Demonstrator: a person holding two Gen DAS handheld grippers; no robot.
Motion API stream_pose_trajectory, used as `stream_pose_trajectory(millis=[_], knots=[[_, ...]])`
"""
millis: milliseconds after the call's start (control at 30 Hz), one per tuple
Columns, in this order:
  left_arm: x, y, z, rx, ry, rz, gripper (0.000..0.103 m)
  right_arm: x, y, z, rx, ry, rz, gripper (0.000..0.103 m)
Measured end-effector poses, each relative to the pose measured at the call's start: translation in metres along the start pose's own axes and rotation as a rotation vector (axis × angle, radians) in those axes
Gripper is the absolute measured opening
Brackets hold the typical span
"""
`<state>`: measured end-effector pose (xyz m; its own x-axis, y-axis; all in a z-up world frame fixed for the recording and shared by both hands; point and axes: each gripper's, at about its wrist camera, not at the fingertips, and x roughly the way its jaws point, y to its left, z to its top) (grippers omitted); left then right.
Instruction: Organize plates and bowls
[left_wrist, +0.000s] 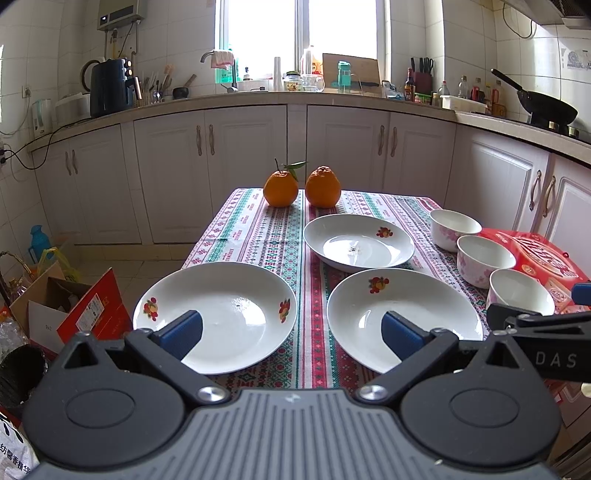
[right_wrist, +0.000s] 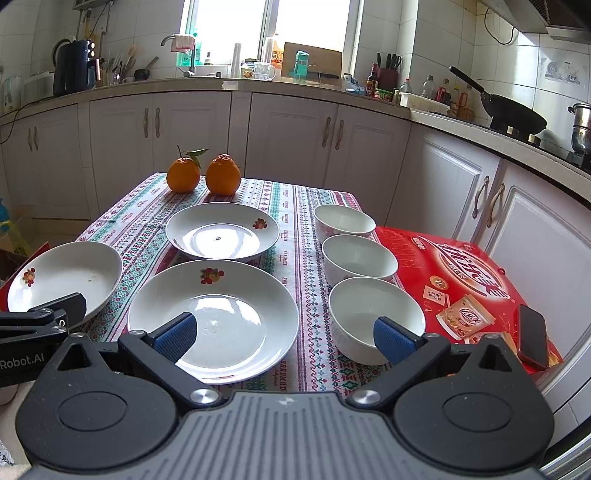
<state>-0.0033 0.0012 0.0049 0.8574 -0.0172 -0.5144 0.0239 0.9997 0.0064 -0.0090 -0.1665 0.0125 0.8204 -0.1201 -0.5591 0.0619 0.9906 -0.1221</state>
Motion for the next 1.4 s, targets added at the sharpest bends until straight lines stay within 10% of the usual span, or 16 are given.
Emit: stream_pose_trajectory(millis=[1400], knots=[[0.0004, 0.0011, -0.0011, 0.001, -0.003, 0.001, 0.102, -0.0019, 0.001, -0.0026, -0.005, -0.01, -0.019, 0.103]])
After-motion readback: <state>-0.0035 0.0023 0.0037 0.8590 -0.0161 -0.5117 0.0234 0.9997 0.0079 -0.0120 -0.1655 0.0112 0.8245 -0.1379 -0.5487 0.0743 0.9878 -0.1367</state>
